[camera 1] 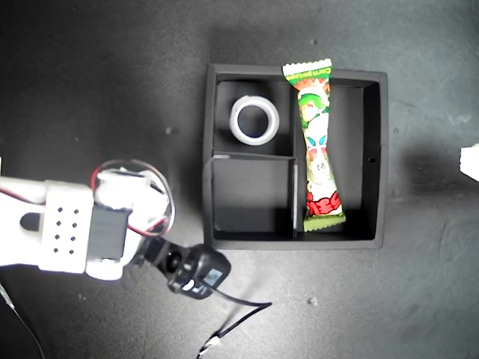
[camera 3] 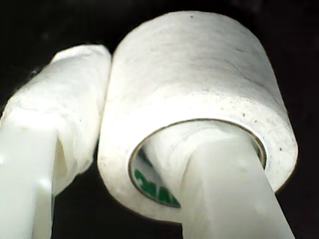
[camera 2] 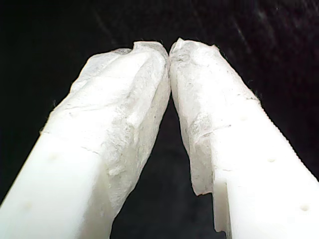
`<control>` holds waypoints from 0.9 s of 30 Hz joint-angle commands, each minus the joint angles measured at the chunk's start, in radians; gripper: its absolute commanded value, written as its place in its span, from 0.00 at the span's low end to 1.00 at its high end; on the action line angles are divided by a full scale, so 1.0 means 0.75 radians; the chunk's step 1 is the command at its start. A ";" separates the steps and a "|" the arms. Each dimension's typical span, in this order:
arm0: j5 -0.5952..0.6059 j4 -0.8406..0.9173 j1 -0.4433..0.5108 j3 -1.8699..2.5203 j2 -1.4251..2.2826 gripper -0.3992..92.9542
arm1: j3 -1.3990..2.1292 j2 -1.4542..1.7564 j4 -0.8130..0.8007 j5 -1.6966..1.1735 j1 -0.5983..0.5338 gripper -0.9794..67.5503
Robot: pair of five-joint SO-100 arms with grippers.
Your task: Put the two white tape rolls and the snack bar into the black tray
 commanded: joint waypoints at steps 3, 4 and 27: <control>0.129 0.205 -0.033 -0.366 0.155 0.01 | 0.076 0.016 -0.090 0.209 0.018 0.01; 0.151 0.217 -0.035 -0.427 0.151 0.01 | 0.092 0.018 -0.090 0.245 0.025 0.01; 0.360 0.233 -0.094 -1.098 -0.340 0.02 | 0.108 0.027 -0.033 0.340 -0.039 0.01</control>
